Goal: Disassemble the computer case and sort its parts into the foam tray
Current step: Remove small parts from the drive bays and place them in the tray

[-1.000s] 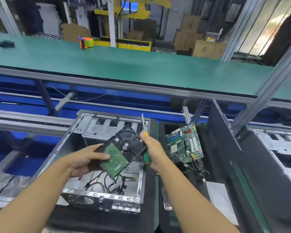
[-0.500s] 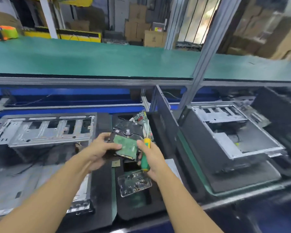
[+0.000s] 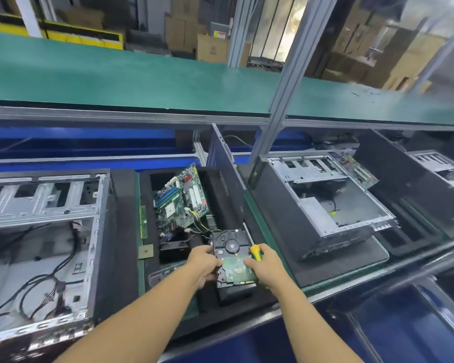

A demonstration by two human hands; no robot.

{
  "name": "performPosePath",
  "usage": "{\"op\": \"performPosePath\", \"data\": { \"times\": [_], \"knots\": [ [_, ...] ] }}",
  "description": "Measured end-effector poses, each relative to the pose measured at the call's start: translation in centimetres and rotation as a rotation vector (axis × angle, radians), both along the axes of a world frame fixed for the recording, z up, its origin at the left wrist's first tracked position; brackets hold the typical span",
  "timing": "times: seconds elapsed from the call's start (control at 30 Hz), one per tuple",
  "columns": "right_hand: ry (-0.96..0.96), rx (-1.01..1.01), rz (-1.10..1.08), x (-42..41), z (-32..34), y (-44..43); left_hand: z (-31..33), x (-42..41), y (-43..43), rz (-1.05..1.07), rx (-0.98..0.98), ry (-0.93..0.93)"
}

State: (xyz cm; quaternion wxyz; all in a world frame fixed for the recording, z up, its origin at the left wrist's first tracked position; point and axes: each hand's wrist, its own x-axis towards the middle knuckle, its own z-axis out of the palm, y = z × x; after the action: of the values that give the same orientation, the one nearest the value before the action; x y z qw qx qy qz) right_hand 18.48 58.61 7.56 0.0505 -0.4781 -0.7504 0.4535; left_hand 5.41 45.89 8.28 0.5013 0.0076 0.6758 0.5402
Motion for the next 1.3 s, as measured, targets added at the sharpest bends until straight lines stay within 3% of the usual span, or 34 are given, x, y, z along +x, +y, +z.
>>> {"op": "performPosePath", "data": {
  "times": [0.3,0.5,0.73,0.87,0.97,1.07,1.3],
  "knots": [
    [-0.223,0.122,-0.071,-0.6,-3.2,1.3,-3.0,1.7,3.3,-0.092,-0.323,0.403],
    [-0.261,0.141,0.011,-1.1,-3.5,1.1,-3.9,0.9,3.0,-0.214,-0.472,0.504],
    [-0.355,0.286,0.100,-1.8,-2.3,0.4,-3.6,0.6,2.4,-0.256,-0.432,0.496],
    [-0.203,0.464,0.117,-3.5,-1.0,-1.6,-1.6,-2.5,0.8,-0.288,-0.294,0.668],
    [-0.006,0.286,0.188,-6.2,-0.1,-3.8,1.0,-5.9,-1.9,-0.388,-0.218,0.833],
    [0.053,0.108,0.285,-9.6,0.8,-6.7,3.4,-9.2,-5.7,-0.413,-0.218,0.970],
    [0.254,-0.291,0.372,-17.1,2.8,-15.2,6.8,-16.1,-18.9,-0.172,-0.443,1.180]
  ]
}}
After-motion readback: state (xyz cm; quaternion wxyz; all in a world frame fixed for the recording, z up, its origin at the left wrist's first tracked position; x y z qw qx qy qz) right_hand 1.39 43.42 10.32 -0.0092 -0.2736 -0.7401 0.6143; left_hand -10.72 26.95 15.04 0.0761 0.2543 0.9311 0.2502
